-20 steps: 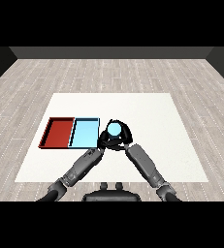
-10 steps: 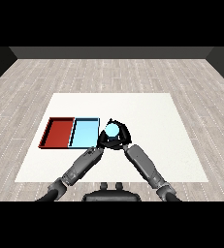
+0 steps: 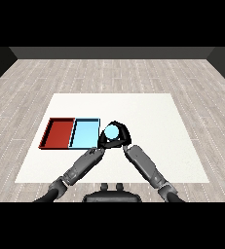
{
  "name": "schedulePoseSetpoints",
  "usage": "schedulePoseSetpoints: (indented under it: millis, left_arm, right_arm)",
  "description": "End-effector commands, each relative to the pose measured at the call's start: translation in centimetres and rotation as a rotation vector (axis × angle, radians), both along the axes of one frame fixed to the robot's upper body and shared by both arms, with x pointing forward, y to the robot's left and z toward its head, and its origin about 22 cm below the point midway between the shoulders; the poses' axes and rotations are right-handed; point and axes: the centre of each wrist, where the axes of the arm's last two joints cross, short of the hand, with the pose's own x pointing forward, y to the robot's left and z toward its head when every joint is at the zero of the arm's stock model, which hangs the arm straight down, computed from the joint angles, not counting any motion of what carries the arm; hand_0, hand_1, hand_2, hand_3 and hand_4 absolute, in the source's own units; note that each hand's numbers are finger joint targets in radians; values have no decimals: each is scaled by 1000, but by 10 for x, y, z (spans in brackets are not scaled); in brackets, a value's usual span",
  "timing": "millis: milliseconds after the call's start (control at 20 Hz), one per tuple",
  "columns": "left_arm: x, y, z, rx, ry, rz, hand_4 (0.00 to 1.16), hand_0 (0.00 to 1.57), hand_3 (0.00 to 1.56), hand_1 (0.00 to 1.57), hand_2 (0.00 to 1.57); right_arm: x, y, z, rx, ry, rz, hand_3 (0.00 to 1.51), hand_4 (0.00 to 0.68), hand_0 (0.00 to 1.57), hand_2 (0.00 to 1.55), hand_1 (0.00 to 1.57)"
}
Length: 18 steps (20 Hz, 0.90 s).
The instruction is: Pick the blue can and put it in the blue box
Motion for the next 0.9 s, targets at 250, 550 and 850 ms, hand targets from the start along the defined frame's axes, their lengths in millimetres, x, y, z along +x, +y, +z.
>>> schedulePoseSetpoints:
  millis: [250,550,850]
  left_arm:
    - [1,-4,-2,25,-25,80,1141,1571,1473,1571,1559]
    - [7,-4,7,32,-39,83,1138,1571,1466,1571,1559]
    - [22,-1,11,34,-37,80,1142,1571,1477,1571,1568]
  right_arm:
    - [3,12,10,41,14,28,1382,531,1433,1465,1433]
    - [0,8,1,-51,12,-23,0,0,0,0,0]
    - [-4,-5,-3,-69,20,-19,0,0,0,0,0]
